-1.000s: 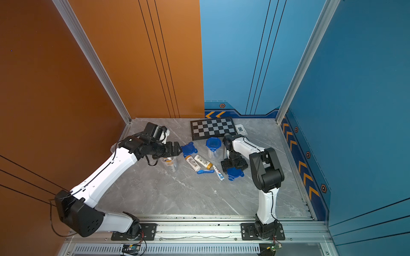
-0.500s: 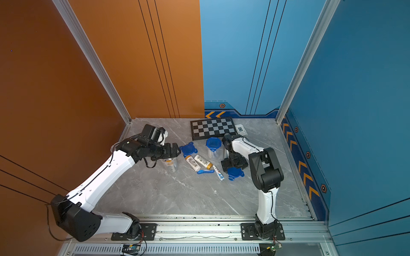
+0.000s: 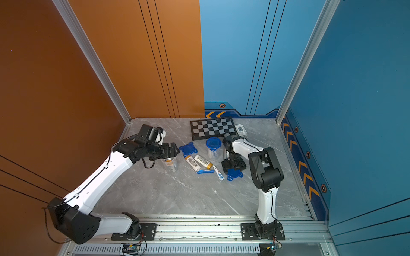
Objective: Pack away toiletry kits
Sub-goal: Pick up the lid from the center of the board, then close the lid on the container.
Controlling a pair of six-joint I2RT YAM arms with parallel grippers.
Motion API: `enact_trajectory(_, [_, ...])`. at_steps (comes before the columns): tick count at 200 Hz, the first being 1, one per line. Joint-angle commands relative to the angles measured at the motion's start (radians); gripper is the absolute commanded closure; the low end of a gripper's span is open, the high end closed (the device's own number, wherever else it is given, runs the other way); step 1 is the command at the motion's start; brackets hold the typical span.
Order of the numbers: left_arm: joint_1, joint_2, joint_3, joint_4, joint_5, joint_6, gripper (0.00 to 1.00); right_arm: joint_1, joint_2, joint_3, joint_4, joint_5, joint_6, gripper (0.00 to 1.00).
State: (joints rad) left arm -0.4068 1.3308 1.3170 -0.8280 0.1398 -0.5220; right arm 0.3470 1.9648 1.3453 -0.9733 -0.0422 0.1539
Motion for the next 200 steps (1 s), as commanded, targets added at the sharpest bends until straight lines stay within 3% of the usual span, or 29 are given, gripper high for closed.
enact_trajectory(1, [0.015,-0.034,-0.028,-0.01,0.003,-0.007,0.02,0.008,-0.048,-0.041,0.024,0.019,-0.013,0.2])
enact_trajectory(36, [0.065,-0.062,-0.086,-0.008,0.011,0.002,0.01,0.089,-0.216,0.035,-0.02,0.07,-0.052,0.2])
enact_trajectory(74, [0.155,-0.082,-0.139,-0.009,0.016,0.018,0.01,0.198,-0.281,0.182,-0.147,0.082,-0.056,0.2])
enact_trajectory(101, [0.238,-0.097,-0.169,-0.009,0.006,0.019,0.0,0.313,-0.242,0.346,-0.231,0.077,-0.029,0.2])
enact_trajectory(122, [0.292,-0.115,-0.197,-0.009,-0.013,0.009,0.03,0.408,-0.119,0.555,-0.288,0.05,-0.001,0.2])
enact_trajectory(146, [0.342,-0.128,-0.223,0.001,-0.013,-0.011,0.24,0.48,0.082,0.873,-0.367,-0.002,0.03,0.2])
enact_trajectory(174, [0.383,-0.126,-0.245,0.009,-0.007,-0.032,0.68,0.521,0.328,1.236,-0.479,-0.064,0.067,0.2])
enact_trajectory(200, [0.416,-0.125,-0.28,0.055,0.026,-0.042,0.86,0.523,0.392,1.284,-0.455,-0.125,0.137,0.21])
